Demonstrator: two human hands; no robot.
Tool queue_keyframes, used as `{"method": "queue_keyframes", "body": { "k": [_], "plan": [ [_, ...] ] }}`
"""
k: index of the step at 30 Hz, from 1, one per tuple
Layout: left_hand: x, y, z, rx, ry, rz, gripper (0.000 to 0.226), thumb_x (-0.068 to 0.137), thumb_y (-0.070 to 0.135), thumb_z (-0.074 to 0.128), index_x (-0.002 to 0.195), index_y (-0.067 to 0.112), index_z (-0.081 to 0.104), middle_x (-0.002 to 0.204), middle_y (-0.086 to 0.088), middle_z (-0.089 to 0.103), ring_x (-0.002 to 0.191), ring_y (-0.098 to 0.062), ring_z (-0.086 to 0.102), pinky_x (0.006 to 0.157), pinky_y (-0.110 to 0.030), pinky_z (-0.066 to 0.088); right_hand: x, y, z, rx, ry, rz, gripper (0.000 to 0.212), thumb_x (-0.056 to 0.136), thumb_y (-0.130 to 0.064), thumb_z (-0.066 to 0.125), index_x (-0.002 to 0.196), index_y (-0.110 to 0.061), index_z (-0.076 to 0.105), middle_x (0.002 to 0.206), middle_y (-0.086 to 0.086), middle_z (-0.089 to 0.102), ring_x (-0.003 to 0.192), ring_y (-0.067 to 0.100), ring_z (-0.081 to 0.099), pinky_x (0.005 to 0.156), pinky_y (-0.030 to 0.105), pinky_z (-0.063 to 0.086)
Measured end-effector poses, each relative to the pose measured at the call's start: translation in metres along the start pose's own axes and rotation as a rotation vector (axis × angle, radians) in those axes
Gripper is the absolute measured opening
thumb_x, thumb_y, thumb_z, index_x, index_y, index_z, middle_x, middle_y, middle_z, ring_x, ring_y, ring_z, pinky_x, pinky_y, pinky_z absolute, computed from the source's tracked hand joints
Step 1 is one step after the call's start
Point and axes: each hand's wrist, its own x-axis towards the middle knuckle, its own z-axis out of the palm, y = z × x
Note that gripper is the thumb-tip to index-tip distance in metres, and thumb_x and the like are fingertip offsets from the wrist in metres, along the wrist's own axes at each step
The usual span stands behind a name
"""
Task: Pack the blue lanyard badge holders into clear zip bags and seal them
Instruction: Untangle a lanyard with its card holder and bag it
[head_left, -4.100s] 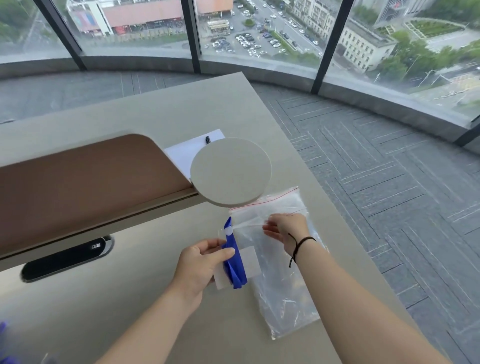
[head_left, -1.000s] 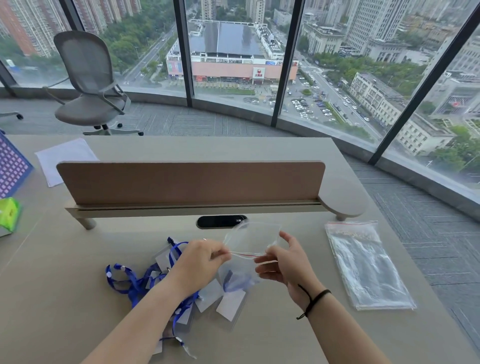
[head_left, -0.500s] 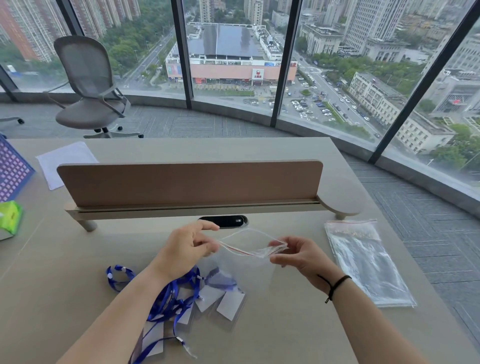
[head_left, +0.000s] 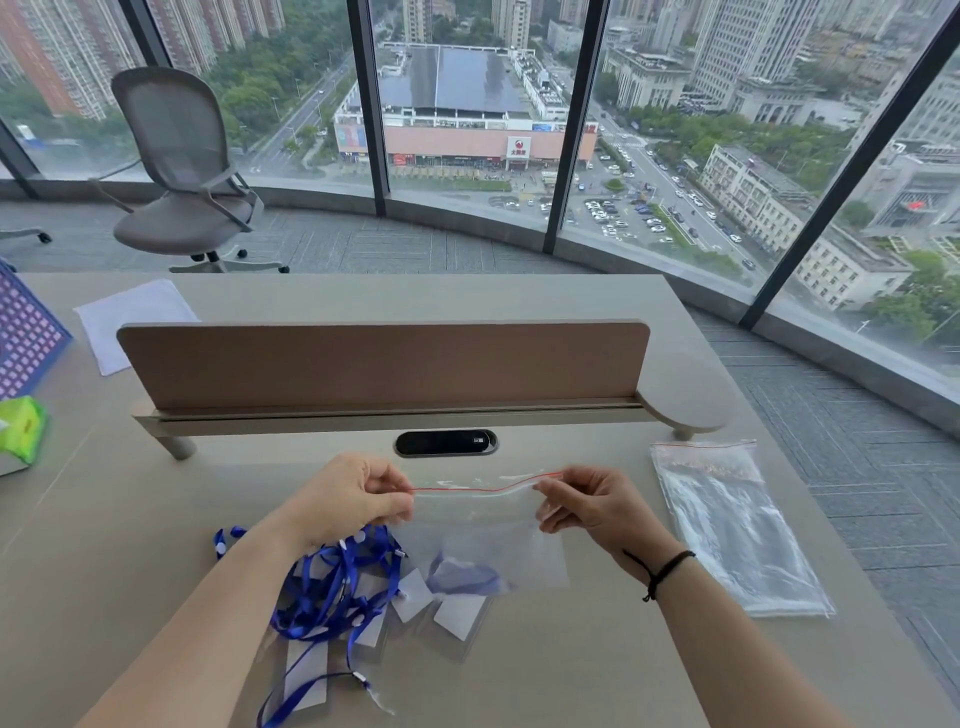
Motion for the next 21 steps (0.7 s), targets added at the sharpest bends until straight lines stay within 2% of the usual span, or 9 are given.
{"method": "queue_keyframes", "body": {
  "k": [3,7,9,11,15,18,21],
  "plan": [
    [0.002,0.013,0.009,0.237,0.02,0.097,0.023,0.085,0.036,0.077,0.106,0.027,0.071,0.096,0.01,0.075,0.091,-0.004,0.07,0.087,-0.024,0.057,0.001,-0.003,0.01,-0.054,-0.039,-0.031,0.013,0.092,-0.006,0.064,0.081,-0.003,0.071,0.065,0.014,0.069,0.052,0.02,0.064,0.055,0.026,0.054],
    [0.006,0.038,0.038,0.308,-0.009,0.256,0.046,0.082,0.051,0.075,0.123,0.032,0.066,0.106,0.017,0.07,0.101,0.001,0.064,0.092,-0.022,0.052,0.0,-0.01,0.024,-0.153,-0.084,-0.086,0.019,0.092,-0.009,0.066,0.074,-0.012,0.072,0.064,0.011,0.069,0.054,0.021,0.062,0.053,0.027,0.05],
    [0.008,0.048,0.05,0.248,-0.04,0.315,0.037,0.086,0.049,0.073,0.117,0.029,0.071,0.103,0.014,0.073,0.098,-0.002,0.067,0.091,-0.027,0.055,-0.002,-0.014,0.028,-0.2,-0.101,-0.112,0.02,0.091,-0.012,0.067,0.073,-0.016,0.073,0.064,0.008,0.07,0.056,0.02,0.062,0.052,0.025,0.049],
    [0.009,0.054,0.058,0.161,-0.065,0.358,0.026,0.089,0.044,0.072,0.103,0.023,0.078,0.091,0.01,0.077,0.088,-0.005,0.071,0.084,-0.029,0.059,-0.004,-0.018,0.029,-0.231,-0.104,-0.131,0.018,0.09,-0.014,0.069,0.073,-0.017,0.075,0.064,0.006,0.07,0.057,0.018,0.062,0.051,0.024,0.047],
    [0.009,0.058,0.059,0.042,-0.027,0.358,0.017,0.088,0.031,0.076,0.094,0.016,0.081,0.078,0.003,0.077,0.069,-0.003,0.067,0.069,-0.021,0.056,-0.009,-0.023,0.024,-0.195,-0.033,-0.151,0.016,0.088,-0.011,0.072,0.072,-0.015,0.074,0.065,0.009,0.071,0.056,0.021,0.065,0.05,0.027,0.048],
    [0.007,0.06,0.058,-0.001,-0.023,0.329,0.012,0.09,0.022,0.074,0.09,0.013,0.082,0.073,0.003,0.076,0.063,0.001,0.062,0.064,-0.015,0.05,-0.012,-0.025,0.021,-0.15,-0.006,-0.151,0.019,0.085,-0.011,0.074,0.068,-0.019,0.073,0.068,0.015,0.072,0.057,0.024,0.067,0.05,0.028,0.05],
    [0.006,0.063,0.058,-0.003,-0.012,0.326,0.011,0.088,0.021,0.075,0.087,0.014,0.082,0.071,0.004,0.075,0.062,0.001,0.063,0.061,-0.013,0.049,-0.013,-0.023,0.021,-0.121,-0.003,-0.155,0.023,0.084,-0.011,0.075,0.064,-0.022,0.074,0.071,0.015,0.073,0.058,0.025,0.068,0.05,0.028,0.05]
  ]
}}
